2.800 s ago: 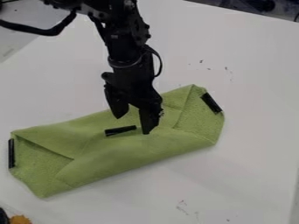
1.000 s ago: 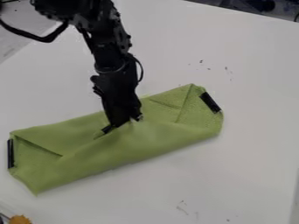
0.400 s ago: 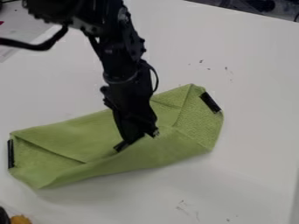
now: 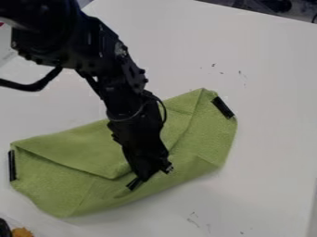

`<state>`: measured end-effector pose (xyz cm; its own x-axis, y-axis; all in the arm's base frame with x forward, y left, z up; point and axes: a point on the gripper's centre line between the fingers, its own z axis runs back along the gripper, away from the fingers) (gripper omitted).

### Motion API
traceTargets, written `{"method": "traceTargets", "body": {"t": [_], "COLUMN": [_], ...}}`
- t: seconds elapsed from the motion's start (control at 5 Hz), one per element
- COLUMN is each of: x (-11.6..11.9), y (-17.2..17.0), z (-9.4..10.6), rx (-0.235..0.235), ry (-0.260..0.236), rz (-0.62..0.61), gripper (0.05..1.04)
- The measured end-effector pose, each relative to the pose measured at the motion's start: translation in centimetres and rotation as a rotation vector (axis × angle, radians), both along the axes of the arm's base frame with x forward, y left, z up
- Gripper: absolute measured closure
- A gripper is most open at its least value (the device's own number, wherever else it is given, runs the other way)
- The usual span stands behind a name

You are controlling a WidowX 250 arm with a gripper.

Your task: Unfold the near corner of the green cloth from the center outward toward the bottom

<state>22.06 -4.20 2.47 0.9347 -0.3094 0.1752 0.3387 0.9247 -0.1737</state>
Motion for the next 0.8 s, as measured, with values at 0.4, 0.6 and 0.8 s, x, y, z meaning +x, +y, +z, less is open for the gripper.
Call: {"method": "traceTargets", "body": {"t": [0.4,0.6,0.8], "x": [-0.4,-0.9,-1.6], "y": [-0.3,-0.9,-1.6], "z": [-0.3,0.2,0.3], "rx": [-0.013,-0.052,-0.071], "ry": [0.009,0.019,0.028], "rz": [0.032,0.072,0.095], "gripper": [0.837,0.562,0.25]}}
